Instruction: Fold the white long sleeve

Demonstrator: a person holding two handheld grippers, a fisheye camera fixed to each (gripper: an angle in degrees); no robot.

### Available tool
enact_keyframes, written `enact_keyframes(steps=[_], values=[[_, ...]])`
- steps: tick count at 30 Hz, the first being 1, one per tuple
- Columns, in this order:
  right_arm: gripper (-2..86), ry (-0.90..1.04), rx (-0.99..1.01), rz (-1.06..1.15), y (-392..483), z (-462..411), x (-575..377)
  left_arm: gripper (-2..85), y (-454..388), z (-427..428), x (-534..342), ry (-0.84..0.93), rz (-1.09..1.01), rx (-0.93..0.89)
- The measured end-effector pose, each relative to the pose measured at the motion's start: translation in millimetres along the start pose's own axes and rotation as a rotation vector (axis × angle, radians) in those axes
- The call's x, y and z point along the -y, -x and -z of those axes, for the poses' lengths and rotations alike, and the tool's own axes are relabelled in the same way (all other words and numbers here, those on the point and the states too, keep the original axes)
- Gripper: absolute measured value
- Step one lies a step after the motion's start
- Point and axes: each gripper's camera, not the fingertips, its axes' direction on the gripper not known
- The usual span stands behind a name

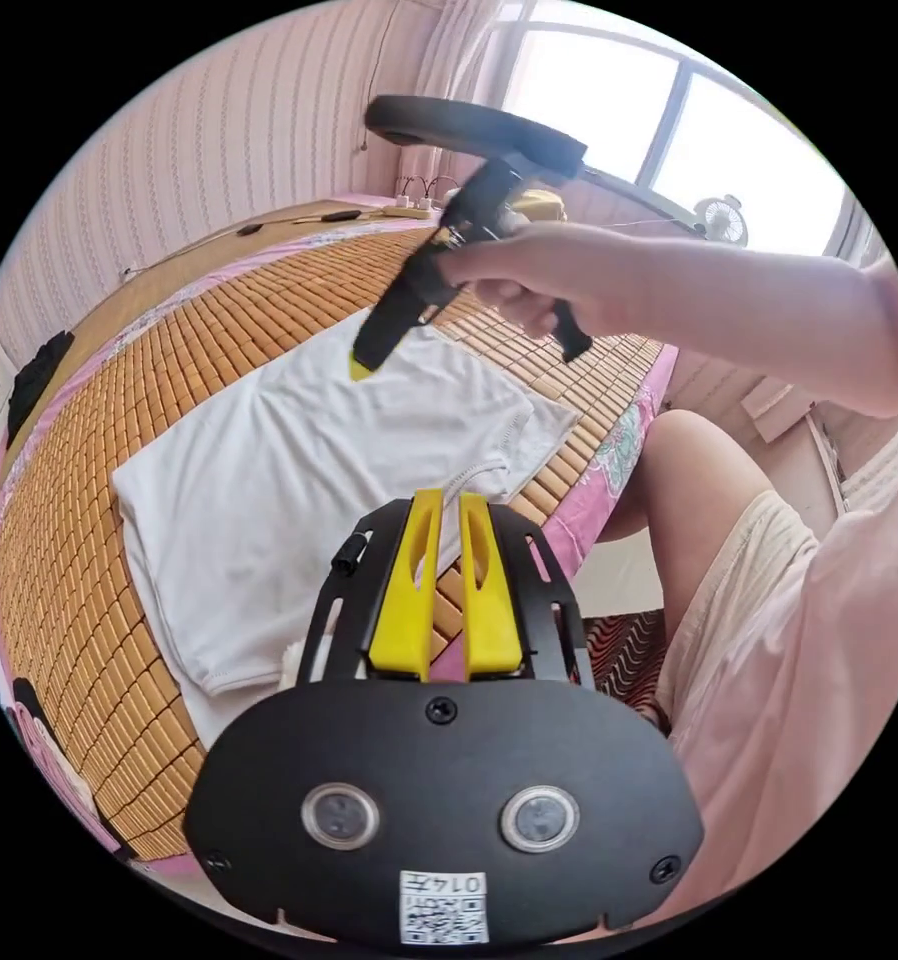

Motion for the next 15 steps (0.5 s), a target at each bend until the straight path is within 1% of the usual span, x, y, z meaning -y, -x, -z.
enact_keyframes(steps=[1, 2, 4, 5, 7, 9, 11, 13, 15], values=[[9.1, -0.01, 0.014, -0.075, -19.2, 1.0, -42.3, 7.4, -9.9, 0.9, 4.2, -0.012, -0.024, 0.018], [9.2, -0.013, -0.001, -0.115, -28.0, 0.4, -63.2, 10.0, -19.1, -2.4, 10.3, 0.003, -0.041, 0.022], [9.8, 0.019, -0.04, -0.239, -55.2, -9.9, -135.4, 12.4, -30.8, -12.3, 21.6, 0.058, -0.05, -0.002], [9.9, 0.025, -0.046, -0.264, -60.1, -13.1, -148.8, 13.6, -38.5, -19.4, 28.8, 0.07, -0.068, -0.049], [10.4, 0.021, -0.085, -0.364, -77.9, -23.8, -192.2, 14.9, -50.4, -30.9, 39.7, 0.089, -0.096, -0.079], [10.0, -0.003, -0.034, -0.415, -89.7, -32.8, -212.7, 16.0, -62.9, -40.8, 51.0, 0.09, -0.123, -0.07], [8.9, 0.026, 0.014, -0.419, -99.1, -47.4, -225.0, 16.9, -80.1, -51.5, 65.5, 0.083, -0.172, -0.065], [6.6, 0.066, 0.021, -0.412, -109.5, -65.5, -240.9, 17.3, -93.3, -59.4, 75.4, 0.09, -0.218, -0.047], [3.8, 0.048, 0.059, -0.402, -116.5, -72.0, -254.2, 17.7, -104.8, -67.9, 83.4, 0.105, -0.255, -0.021]])
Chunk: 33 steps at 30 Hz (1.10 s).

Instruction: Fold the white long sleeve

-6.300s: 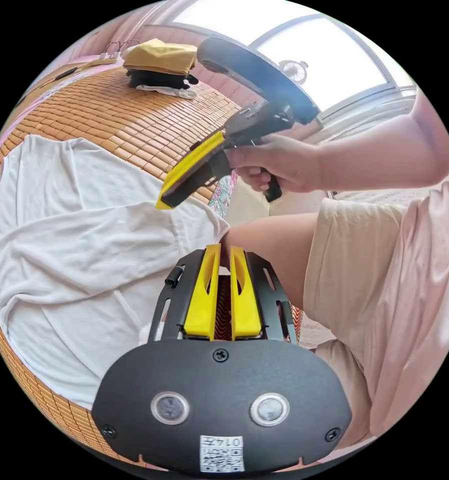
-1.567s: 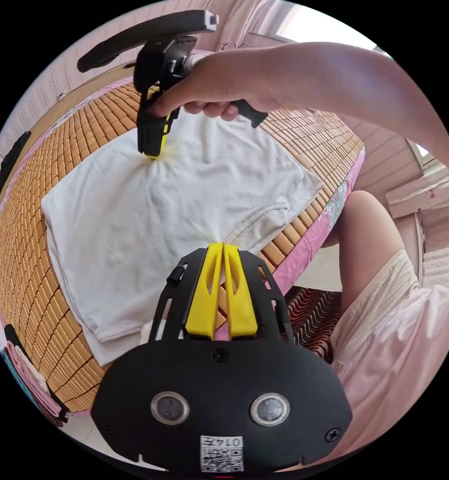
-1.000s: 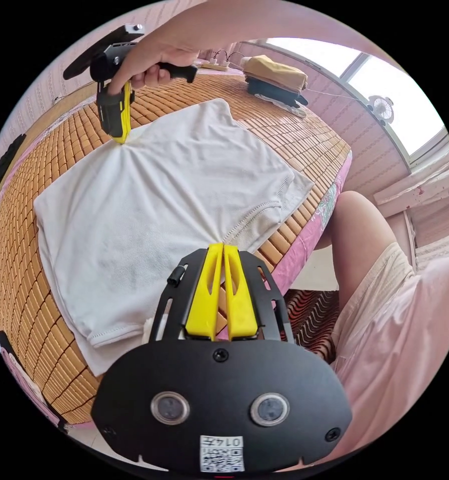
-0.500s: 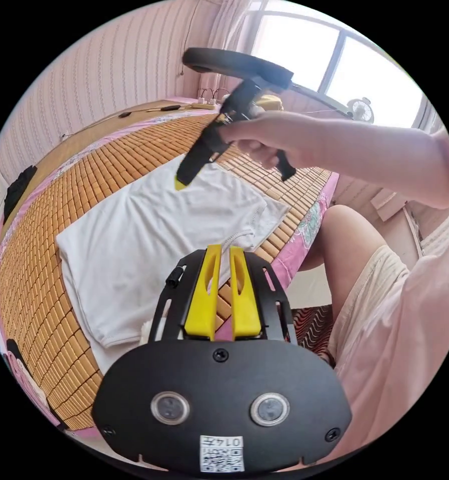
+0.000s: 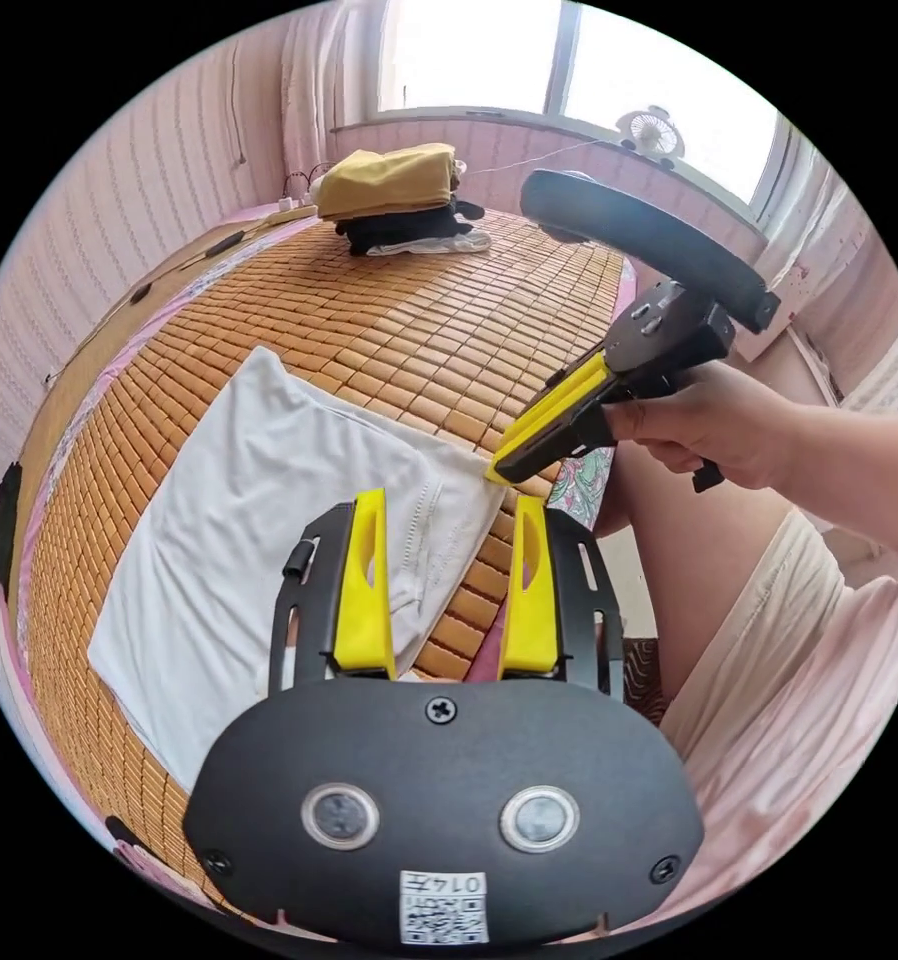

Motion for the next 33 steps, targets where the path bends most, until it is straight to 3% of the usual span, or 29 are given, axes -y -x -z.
enact_keyframes(steps=[6, 9, 10, 11, 15, 19, 24, 27, 33], values=[[1.3, -0.052, 0.195, 0.056, -27.2, -1.1, -31.0, 18.5, -18.6, -33.3, 23.1, 0.112, -0.046, -0.002], [1.3, -0.104, 0.317, 0.107, -31.1, 6.2, -48.4, 9.6, -20.9, -37.4, 28.6, 0.134, 0.006, 0.025], [1.4, -0.119, 0.358, 0.129, -31.2, 8.6, -55.8, 2.1, -21.7, -34.8, 28.2, 0.133, 0.031, 0.082], [1.5, -0.125, 0.367, 0.142, -30.9, 9.5, -59.7, 1.5, -25.0, -30.2, 25.8, 0.125, 0.007, 0.117], [2.7, -0.161, 0.327, 0.176, -39.3, 8.9, -88.2, 0.8, -37.6, -14.1, 9.6, 0.127, -0.061, 0.044], [9.5, -0.199, 0.154, 0.045, -64.9, -10.3, -104.4, 0.7, -54.8, 7.6, -24.0, 0.163, -0.115, -0.018], [13.3, -0.247, 0.101, -0.115, -85.1, -34.9, -112.7, 0.7, -69.5, 24.7, -67.0, 0.207, -0.124, -0.023], [9.7, -0.22, 0.126, -0.196, -92.9, -56.9, -120.4, 0.6, -72.1, 31.1, -86.8, 0.231, -0.098, -0.011], [2.1, -0.265, 0.226, -0.142, -85.0, -57.6, -136.8, 0.7, -63.1, 44.6, -106.9, 0.226, -0.037, 0.002]])
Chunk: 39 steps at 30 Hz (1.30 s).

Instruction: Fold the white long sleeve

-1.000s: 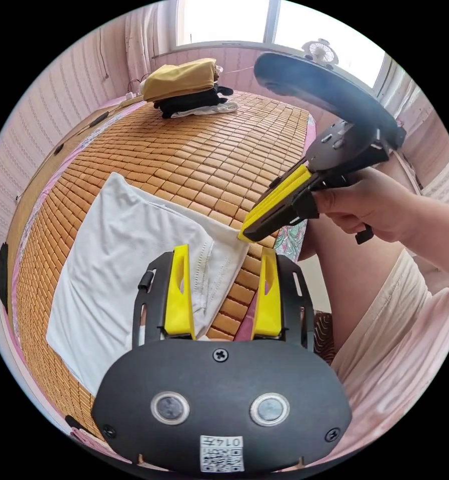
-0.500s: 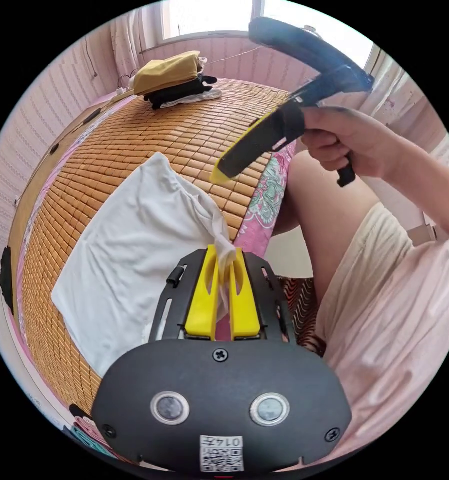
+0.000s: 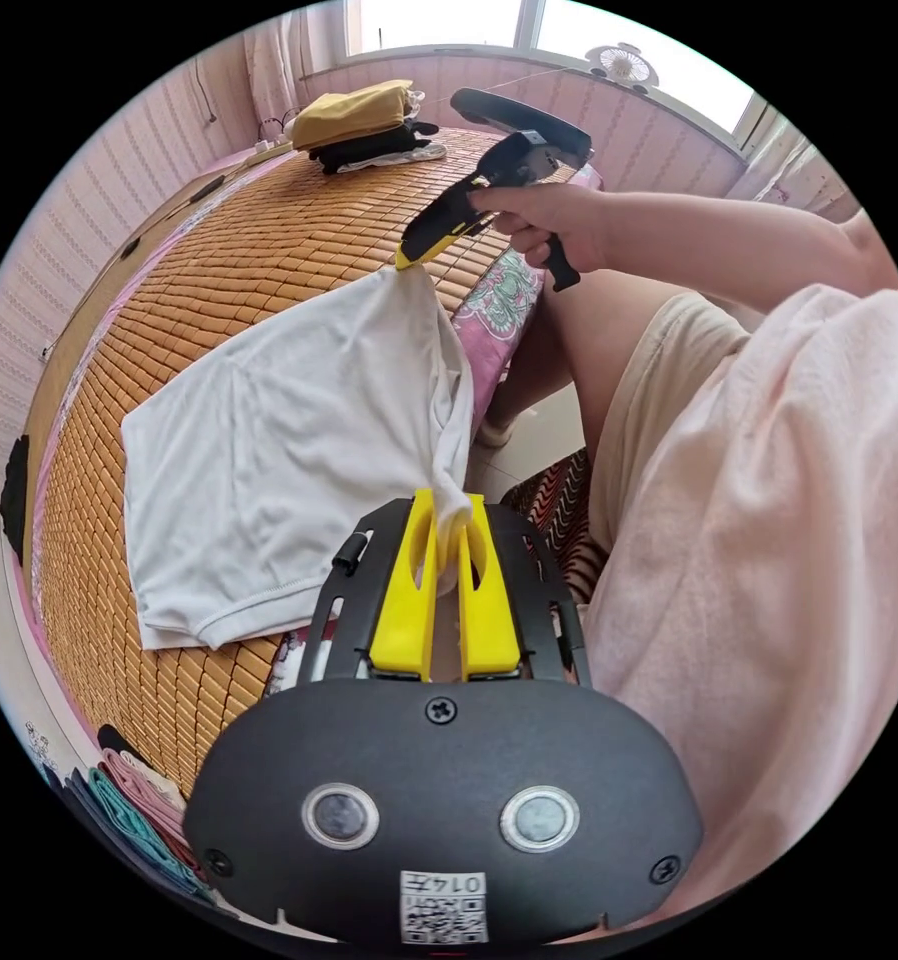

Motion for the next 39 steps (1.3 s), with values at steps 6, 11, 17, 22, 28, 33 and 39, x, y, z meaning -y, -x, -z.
enact_keyframes(steps=[6, 11, 17, 22, 28, 33, 39], values=[[1.0, -0.063, -0.102, 0.134, 33.3, 44.1, -15.9, 0.6, 13.4, 22.0, -12.4, -0.054, 0.019, -0.006], [0.7, -0.071, -0.309, 0.276, 65.9, 75.9, -31.5, 0.8, 14.7, 50.9, -18.5, -0.145, 0.001, -0.071], [0.5, -0.056, -0.471, 0.296, 78.0, 112.1, -43.2, 1.1, 15.8, 70.3, -22.5, -0.242, -0.042, -0.109], [0.2, -0.053, -0.497, 0.292, 93.3, 137.9, -32.4, 1.0, 32.2, 78.7, -35.6, -0.299, -0.015, -0.171], [0.2, -0.051, -0.456, 0.369, 132.8, 149.8, 11.3, 0.4, 70.9, 90.0, -69.2, -0.37, 0.124, -0.191], [0.5, -0.011, -0.372, 0.443, 175.7, 140.9, 79.8, 0.4, 115.9, 96.8, -102.5, -0.443, 0.3, -0.185], [2.2, 0.135, -0.283, 0.478, 237.2, 77.8, 184.0, 1.8, 183.6, 87.5, -139.0, -0.455, 0.537, -0.12]])
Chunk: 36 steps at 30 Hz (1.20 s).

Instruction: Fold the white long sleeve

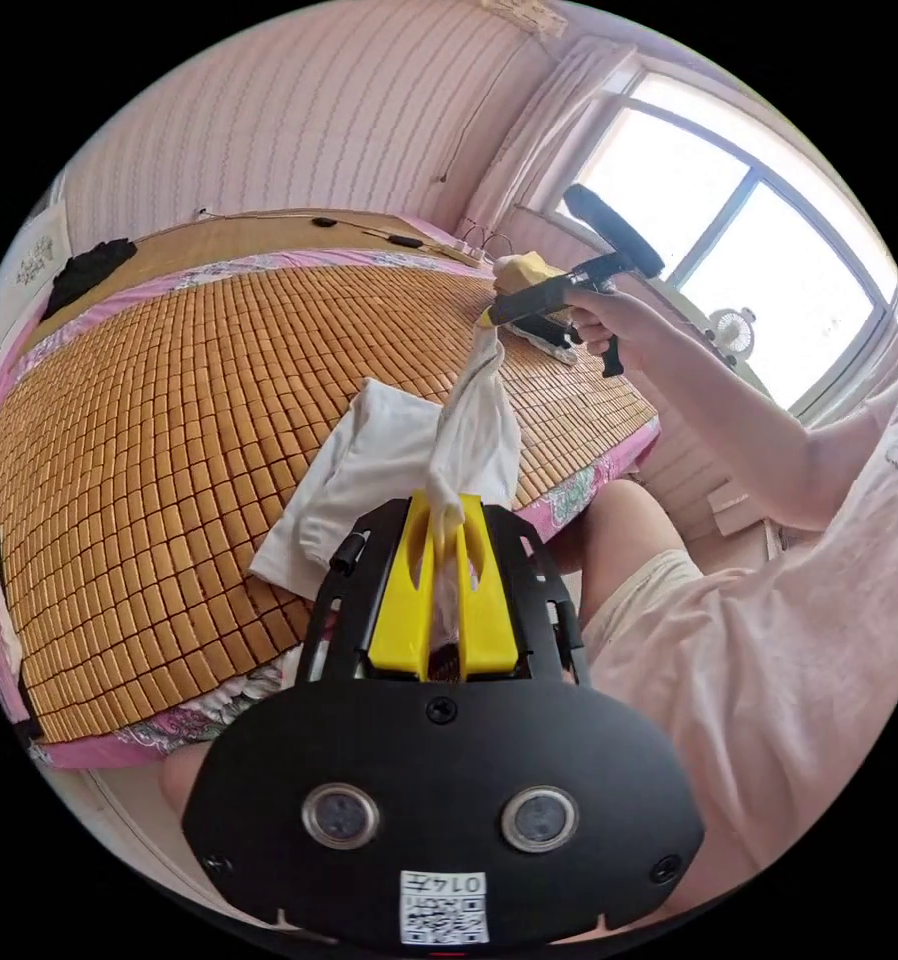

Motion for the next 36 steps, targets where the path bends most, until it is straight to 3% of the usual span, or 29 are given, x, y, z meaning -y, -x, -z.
enact_keyframes(steps=[5, 10, 15, 19, 28, 30, 31, 36], values=[[6.9, 0.042, 0.079, -0.073, 0.3, -56.2, 72.7, 5.8, 88.3, -25.6, -12.5, 0.155, 0.29, 0.168], [10.2, 0.028, 0.038, 0.005, -9.7, -59.9, 84.2, 6.8, 130.4, -7.0, -36.2, 0.151, 0.472, 0.144], [12.5, 0.081, 0.018, 0.127, -9.8, -71.8, 87.0, 10.7, 133.8, 11.7, -45.1, 0.072, 0.454, 0.156], [13.8, 0.104, 0.045, 0.161, -2.2, -78.7, 100.0, 13.9, 133.0, -5.3, -37.9, 0.106, 0.383, 0.168], [4.9, 0.062, -0.109, 0.36, 29.0, -53.9, 93.2, 8.2, 116.4, -15.2, -37.9, 0.228, 0.289, 0.31], [4.8, 0.064, -0.113, 0.358, 28.8, -48.0, 93.7, 3.1, 115.9, -11.7, -38.8, 0.234, 0.301, 0.305], [4.9, 0.072, -0.1, 0.347, 25.7, -42.7, 95.6, 2.8, 113.3, -9.0, -39.2, 0.219, 0.288, 0.237], [8.6, 0.081, -0.03, 0.299, 7.8, -27.6, 101.7, 1.3, 100.8, -5.3, -47.6, 0.225, 0.268, 0.27]])
